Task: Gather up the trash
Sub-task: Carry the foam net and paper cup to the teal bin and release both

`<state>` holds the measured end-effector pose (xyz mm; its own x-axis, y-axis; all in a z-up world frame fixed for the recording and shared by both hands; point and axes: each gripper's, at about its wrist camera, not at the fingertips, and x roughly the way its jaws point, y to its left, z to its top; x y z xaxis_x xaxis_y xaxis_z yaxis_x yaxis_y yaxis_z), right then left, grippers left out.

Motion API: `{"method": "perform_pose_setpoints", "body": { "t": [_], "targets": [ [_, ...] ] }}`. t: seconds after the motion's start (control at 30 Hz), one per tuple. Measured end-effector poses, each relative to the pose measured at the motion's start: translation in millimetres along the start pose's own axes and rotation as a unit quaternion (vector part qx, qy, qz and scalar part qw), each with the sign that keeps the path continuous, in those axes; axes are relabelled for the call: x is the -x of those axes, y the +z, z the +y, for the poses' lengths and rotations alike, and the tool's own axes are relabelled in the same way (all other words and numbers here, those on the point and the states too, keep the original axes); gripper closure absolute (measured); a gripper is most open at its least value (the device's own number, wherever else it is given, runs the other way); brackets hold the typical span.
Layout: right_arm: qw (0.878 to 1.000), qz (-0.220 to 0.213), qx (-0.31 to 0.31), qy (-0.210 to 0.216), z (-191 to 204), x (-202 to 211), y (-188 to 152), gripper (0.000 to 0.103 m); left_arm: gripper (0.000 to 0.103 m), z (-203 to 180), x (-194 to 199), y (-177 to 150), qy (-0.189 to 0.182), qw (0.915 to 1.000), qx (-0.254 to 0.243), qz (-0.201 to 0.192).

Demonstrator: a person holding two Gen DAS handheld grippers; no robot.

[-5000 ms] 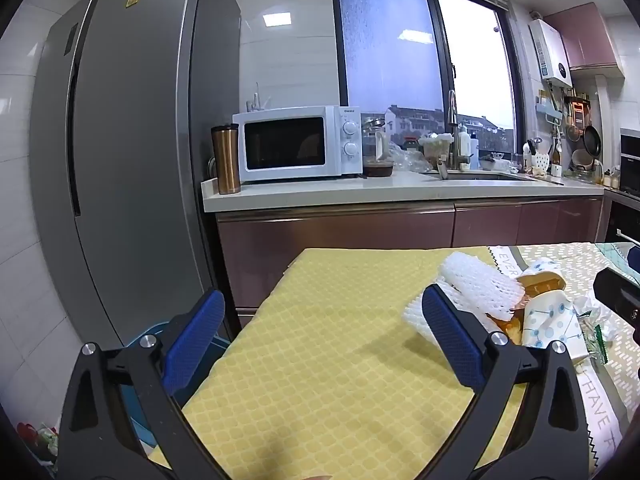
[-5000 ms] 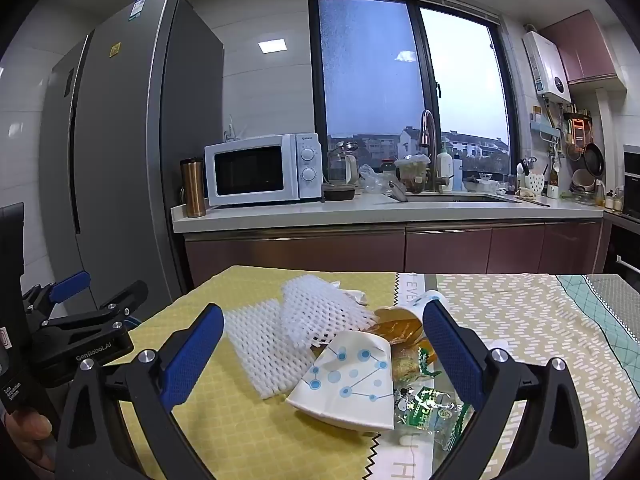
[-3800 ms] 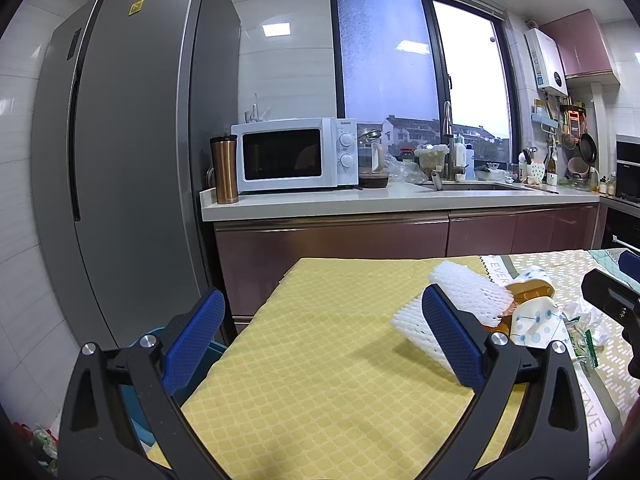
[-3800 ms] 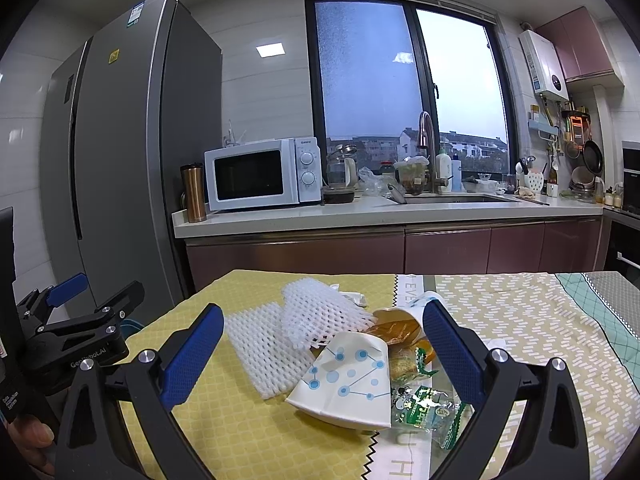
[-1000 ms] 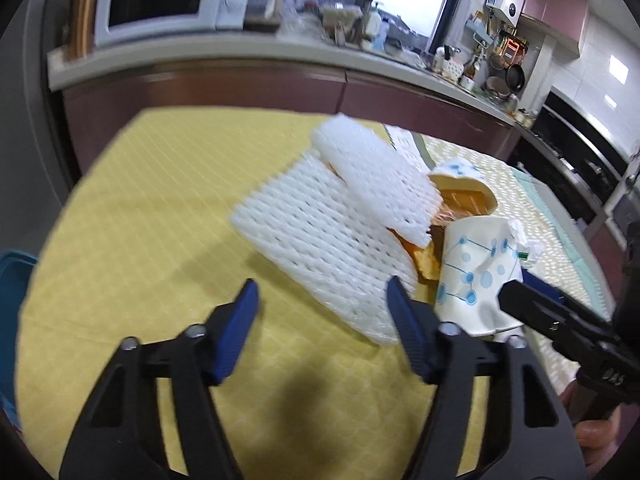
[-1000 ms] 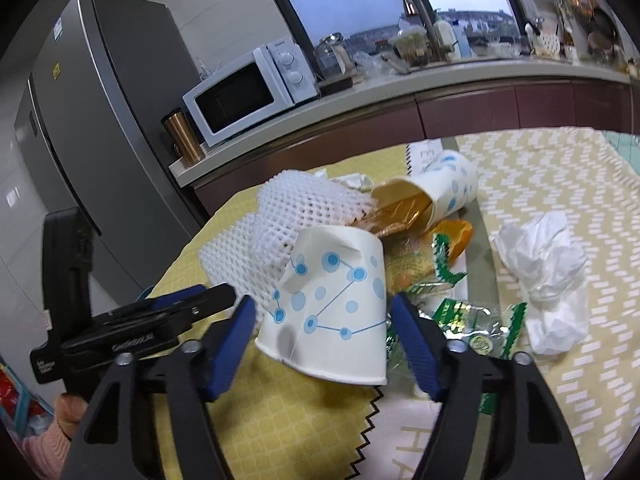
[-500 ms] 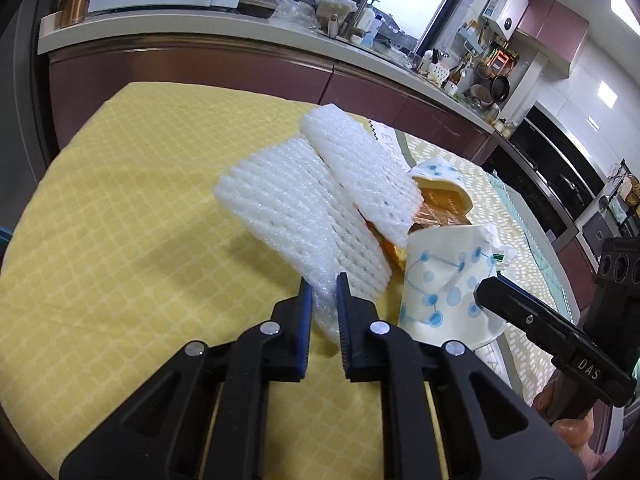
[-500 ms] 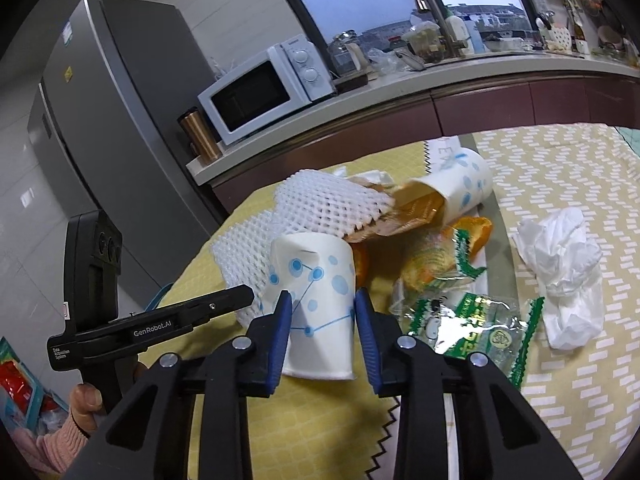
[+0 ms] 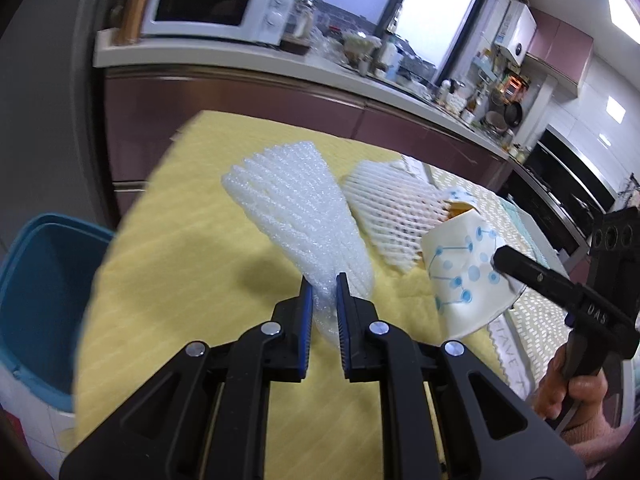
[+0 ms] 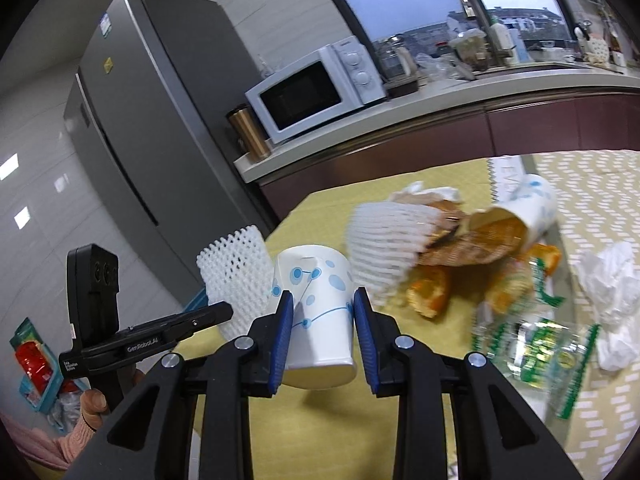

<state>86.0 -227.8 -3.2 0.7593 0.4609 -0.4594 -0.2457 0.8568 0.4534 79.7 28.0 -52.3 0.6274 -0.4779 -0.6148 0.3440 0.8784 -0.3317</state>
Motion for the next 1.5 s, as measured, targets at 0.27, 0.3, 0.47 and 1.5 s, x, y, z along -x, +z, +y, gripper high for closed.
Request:
{"method": "perform_pose_setpoints", "body": {
  "t": [0.27,0.3,0.47,1.5],
  "targets": [
    [0.998,0.022,0.028,0.049,35,-37,15,0.074,0.091,56,57,-13,0.052,0.9977,0.027,-0.033],
    [0.998,0.024,0.033,0.055,40,-41,17,0.074,0.091,65,64,-13,0.062,0.9968,0.034,-0.038],
    [0.994,0.042,0.053,0.09,70,-73,25,0.074,0.091,112,93,-20,0.1,0.991,0.069,-0.056],
    [0.963,0.211,0.122,0.117,200,-274,7,0.073,0.09,246,66,-57,0.185,0.9673,0.173,0.018]
  ]
}}
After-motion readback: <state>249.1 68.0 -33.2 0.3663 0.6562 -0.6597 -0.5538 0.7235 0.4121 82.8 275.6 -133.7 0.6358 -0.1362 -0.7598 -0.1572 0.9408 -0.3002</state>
